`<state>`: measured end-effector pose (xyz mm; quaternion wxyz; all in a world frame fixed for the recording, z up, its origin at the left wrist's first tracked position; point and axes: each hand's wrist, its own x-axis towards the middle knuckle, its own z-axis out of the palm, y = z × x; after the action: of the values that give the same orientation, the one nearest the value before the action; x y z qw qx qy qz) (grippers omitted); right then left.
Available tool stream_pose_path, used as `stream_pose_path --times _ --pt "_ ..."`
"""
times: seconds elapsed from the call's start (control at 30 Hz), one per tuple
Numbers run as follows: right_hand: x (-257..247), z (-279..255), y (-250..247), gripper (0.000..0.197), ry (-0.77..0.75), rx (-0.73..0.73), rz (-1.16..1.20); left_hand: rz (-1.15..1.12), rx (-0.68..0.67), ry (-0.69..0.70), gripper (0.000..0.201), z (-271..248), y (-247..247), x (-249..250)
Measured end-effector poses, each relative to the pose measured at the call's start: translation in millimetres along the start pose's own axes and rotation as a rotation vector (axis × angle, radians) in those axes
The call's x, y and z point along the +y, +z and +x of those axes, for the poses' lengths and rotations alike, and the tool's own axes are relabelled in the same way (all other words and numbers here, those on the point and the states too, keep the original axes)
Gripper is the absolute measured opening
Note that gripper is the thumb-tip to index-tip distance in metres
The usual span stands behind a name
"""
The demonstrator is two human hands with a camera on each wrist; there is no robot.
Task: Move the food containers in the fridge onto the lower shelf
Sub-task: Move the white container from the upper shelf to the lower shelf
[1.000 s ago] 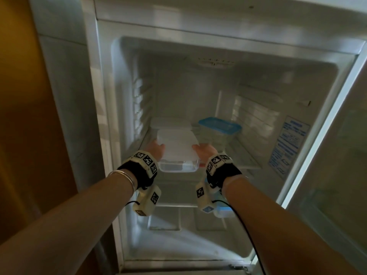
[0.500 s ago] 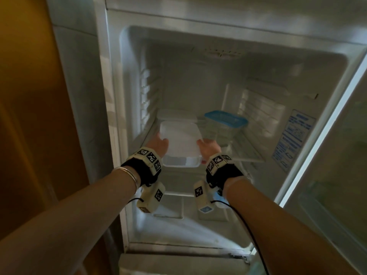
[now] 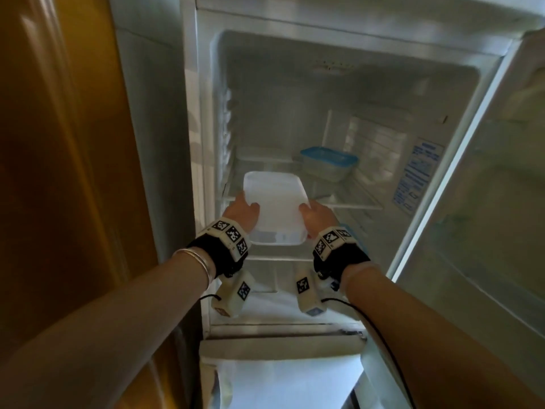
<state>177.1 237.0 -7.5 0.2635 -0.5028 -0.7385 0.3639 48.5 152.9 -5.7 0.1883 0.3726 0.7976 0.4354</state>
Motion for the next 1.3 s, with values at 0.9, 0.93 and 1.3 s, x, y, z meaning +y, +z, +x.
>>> stream_pose_path --times 0.9,0.93,1.3 --pt "63.9 12.8 64.4 0.049 0.186 -0.164 -0.142 0.117 -0.174 -0.157 0.052 24.0 41.7 -76.4" --pt "65.1 21.2 67.8 0.047 0.187 -0.170 -0.157 0.136 -0.166 -0.170 0.053 32.0 44.3 -77.8" --pt "85.1 106.5 97.1 0.043 0.195 -0.291 -0.149 0.209 -0.111 -0.212 0.049 104.8 81.5 -98.2"
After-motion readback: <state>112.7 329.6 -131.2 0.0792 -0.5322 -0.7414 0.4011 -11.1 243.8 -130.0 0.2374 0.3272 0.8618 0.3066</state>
